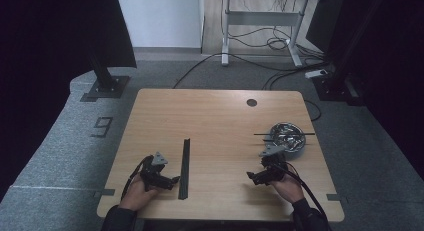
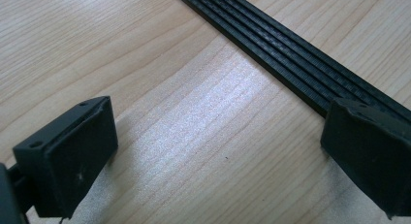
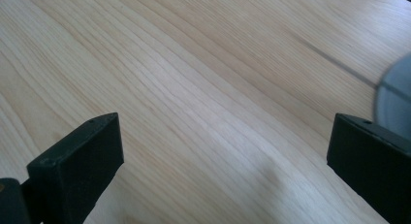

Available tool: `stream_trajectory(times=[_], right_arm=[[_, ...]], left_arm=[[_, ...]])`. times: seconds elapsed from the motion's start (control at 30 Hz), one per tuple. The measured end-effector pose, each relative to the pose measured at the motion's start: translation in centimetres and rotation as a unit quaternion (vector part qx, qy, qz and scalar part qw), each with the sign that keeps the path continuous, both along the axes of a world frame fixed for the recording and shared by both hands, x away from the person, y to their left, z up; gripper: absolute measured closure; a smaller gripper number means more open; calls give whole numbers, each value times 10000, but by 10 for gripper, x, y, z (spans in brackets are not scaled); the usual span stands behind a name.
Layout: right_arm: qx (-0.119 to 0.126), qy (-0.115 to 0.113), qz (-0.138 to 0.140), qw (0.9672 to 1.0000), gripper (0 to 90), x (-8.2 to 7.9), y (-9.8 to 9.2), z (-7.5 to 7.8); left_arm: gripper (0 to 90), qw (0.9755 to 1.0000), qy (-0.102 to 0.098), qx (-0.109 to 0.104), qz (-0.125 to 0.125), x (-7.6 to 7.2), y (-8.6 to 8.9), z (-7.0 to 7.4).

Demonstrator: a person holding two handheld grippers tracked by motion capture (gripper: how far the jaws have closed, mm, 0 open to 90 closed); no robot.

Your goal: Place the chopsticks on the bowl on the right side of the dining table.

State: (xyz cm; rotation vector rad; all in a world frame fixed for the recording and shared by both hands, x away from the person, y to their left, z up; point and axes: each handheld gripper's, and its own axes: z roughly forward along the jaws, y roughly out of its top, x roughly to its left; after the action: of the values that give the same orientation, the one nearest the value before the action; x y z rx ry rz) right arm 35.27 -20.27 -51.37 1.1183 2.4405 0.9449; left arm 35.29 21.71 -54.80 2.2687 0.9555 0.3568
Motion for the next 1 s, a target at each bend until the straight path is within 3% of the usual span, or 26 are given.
stream_trajectory(times=[0.4,0.77,1.0], right_arm=[[-40,-36,321,9995,0,14,36,-1],[-279,-115,567,9979,0,29,69,-6],[-252,-56,689,9973,0,38,89,-5]], left_arm=[[0,10000,6,9,-7,0,0,0],[0,10000,-1,1,2,0,0,0],[0,10000,-2,-2,1,0,0,0]])
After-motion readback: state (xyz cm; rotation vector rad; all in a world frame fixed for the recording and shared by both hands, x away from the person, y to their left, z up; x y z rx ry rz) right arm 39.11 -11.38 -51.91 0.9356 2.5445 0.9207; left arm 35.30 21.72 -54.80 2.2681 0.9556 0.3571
